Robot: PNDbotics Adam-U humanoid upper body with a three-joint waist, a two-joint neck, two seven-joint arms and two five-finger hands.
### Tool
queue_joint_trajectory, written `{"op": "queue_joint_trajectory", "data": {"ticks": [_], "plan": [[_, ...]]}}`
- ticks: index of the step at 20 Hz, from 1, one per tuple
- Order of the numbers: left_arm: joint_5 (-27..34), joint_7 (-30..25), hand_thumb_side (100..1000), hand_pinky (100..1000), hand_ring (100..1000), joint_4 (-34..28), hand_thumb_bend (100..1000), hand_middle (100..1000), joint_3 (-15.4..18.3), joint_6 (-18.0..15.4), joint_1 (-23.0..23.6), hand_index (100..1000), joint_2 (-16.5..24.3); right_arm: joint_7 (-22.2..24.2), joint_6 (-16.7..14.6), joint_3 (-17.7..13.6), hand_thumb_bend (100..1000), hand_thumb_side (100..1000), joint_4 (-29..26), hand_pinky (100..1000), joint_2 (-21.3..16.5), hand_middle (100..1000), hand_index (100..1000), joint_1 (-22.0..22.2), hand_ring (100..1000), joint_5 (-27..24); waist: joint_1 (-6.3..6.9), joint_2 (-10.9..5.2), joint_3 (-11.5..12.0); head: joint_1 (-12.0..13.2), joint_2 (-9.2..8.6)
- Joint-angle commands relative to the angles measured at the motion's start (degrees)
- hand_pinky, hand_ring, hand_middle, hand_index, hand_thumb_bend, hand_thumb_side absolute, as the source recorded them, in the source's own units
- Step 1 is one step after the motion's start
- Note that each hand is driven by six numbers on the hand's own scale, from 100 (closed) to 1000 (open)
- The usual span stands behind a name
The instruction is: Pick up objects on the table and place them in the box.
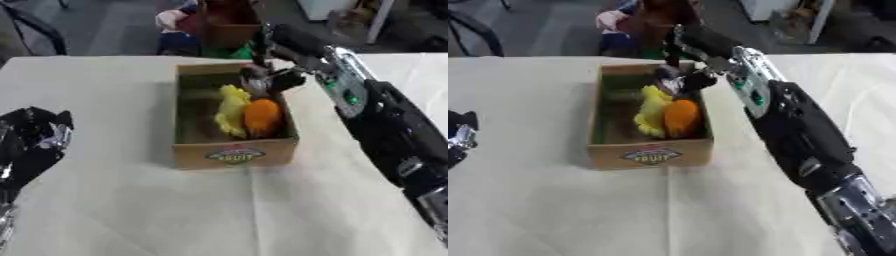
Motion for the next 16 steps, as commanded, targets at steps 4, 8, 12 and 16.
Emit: {"op": "queue_joint_trajectory", "data": {"ticks": [4,8,12,16], "plan": [[0.27,-0.05,213,466,367,-0.75,188,281,0.37,-0.09,-0.64,497,0.65,2.59,-2.0,0.3,327,571,-0.99,632,-1.28,838,902,-0.48,633,0.53,0.05,-0.72,-0.44,0.3,-0.48],[0.19,0.11,213,466,367,-0.61,189,281,0.54,-0.14,-0.3,497,0.78,7.1,-2.63,0.17,379,564,-4.3,661,-3.56,895,920,1.02,682,-3.1,-0.07,-0.95,-1.2,0.85,-0.3],[0.1,0.53,212,466,367,-0.56,188,281,0.98,-0.2,0.14,497,1.19,7.28,-0.72,-0.7,232,464,-11.11,644,-7.95,804,841,4.57,637,-12.4,-0.1,-1.19,-2.21,1.63,-0.18],[0.1,1.29,214,469,379,-0.33,192,294,1.5,-0.15,0.82,505,1.6,8.98,3.97,-1.72,126,366,-19.69,630,-13.91,744,785,10.49,614,-29.26,-0.32,-1.37,-3.13,2.53,-0.12]]}}
